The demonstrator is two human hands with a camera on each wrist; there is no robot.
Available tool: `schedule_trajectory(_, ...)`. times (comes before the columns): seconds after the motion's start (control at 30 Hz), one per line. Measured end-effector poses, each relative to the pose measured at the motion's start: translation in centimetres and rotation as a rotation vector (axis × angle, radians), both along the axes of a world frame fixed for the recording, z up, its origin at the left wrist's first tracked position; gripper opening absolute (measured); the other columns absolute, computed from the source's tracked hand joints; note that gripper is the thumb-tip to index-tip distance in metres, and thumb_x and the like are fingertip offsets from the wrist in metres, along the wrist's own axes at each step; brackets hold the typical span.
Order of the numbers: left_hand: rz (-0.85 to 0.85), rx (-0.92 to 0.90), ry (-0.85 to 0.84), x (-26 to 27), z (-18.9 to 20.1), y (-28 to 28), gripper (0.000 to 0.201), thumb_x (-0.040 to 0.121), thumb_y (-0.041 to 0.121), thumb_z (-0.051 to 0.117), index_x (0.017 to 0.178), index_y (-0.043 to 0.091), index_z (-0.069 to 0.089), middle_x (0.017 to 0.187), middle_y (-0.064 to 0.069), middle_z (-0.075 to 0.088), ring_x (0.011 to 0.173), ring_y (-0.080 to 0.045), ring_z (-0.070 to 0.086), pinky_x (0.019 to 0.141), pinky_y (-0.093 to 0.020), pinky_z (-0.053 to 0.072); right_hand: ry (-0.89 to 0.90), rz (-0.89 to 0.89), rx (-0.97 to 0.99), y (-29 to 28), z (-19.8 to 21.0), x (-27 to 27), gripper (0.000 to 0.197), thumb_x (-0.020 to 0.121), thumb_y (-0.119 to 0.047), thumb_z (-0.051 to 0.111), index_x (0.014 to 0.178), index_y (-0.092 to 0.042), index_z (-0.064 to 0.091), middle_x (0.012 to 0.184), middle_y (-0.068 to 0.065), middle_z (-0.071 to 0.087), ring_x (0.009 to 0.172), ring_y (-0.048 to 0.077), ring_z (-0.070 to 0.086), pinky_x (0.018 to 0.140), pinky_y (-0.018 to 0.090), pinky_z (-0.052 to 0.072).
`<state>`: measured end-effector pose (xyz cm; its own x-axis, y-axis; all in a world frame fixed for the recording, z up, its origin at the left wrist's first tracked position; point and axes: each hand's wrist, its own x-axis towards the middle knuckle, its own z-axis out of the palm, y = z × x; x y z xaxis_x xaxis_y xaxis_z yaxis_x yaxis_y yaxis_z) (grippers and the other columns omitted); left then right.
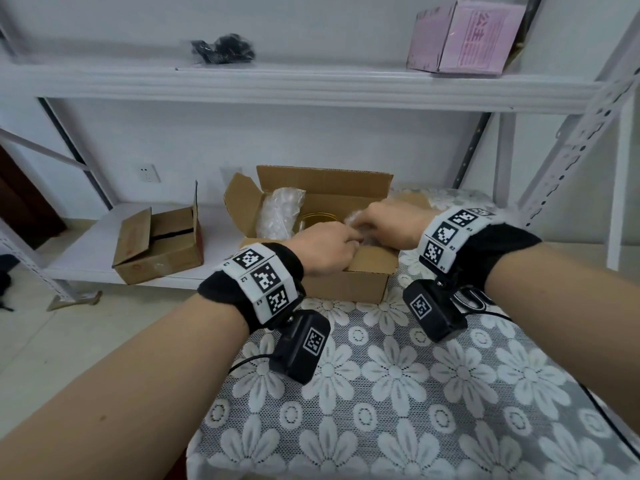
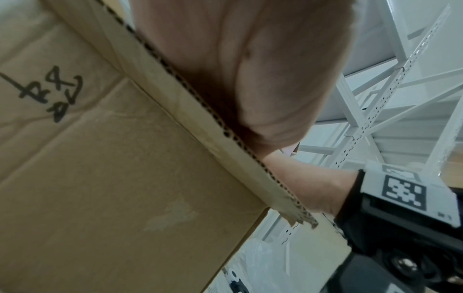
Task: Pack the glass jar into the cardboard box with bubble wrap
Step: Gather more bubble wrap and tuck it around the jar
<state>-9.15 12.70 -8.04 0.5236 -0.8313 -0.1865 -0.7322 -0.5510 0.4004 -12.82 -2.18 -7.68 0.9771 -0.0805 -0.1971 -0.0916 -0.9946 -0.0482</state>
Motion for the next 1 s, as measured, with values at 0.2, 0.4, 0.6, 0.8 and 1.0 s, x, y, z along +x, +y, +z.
schedule_trajectory(0.2,0.004,0.108,-0.05,-0.6,0.1,-0.7,0.041,0.104,0.034,0.025,0.12,0.021,0.059,0.126,-0.008,0.058,0.117,-0.025,0.051,0.102,-0.039,0.039,-0.139,0.024,0.081,0.0,1.3,-2.2,0.022,0.09,-0.028,0.06,0.107,-0.021,0.072,0.102,-0.006,0.071,0.086,0.008,0.06,0.079,0.024,0.047)
schedule_trajectory(0.4,0.012,0.142,-0.081,-0.8,0.2,-1.1,0.038,0.103,0.032,0.025,0.082,0.015,0.052,0.093,-0.005,0.054,0.09,-0.022,0.051,0.09,-0.038,0.042,0.122,-0.021,0.007,0.8,1.4,-1.8,0.032,0.096,-0.025,0.039,0.101,-0.016,0.07,0.095,0.004,0.069,0.087,0.02,0.063,0.084,0.036,0.053)
schedule_trajectory(0.6,0.116,-0.088,-0.03,1.7,2.5,3.5,0.036,0.101,0.016,0.041,0.135,0.016,0.054,0.143,-0.001,0.051,0.128,-0.018,0.048,0.106,-0.029,0.035,0.201,-0.044,0.069,1.4,2.5,-1.9,0.035,0.099,-0.016,0.038,0.126,-0.014,0.061,0.129,0.003,0.061,0.112,0.016,0.056,0.098,0.027,0.04)
schedule_trajectory(0.8,0.216,0.061,-0.12,6.3,2.7,7.0,0.061,0.092,0.011,0.058,0.147,0.026,0.035,0.156,0.001,0.03,0.139,-0.022,0.036,0.115,-0.037,0.03,0.143,-0.003,0.05,4.6,7.1,-1.0,0.042,0.099,-0.026,0.045,0.138,-0.013,0.049,0.141,0.003,0.051,0.126,0.02,0.05,0.108,0.033,0.038)
schedule_trajectory(1.0,0.121,0.226,-0.17,6.2,2.0,5.8,0.047,0.101,0.024,0.042,0.146,0.013,0.033,0.148,-0.01,0.041,0.128,-0.027,0.046,0.105,-0.035,0.037,0.153,-0.014,0.089,8.8,8.2,3.4,0.039,0.1,-0.021,0.04,0.134,-0.007,0.053,0.136,0.008,0.055,0.123,0.023,0.052,0.098,0.029,0.04)
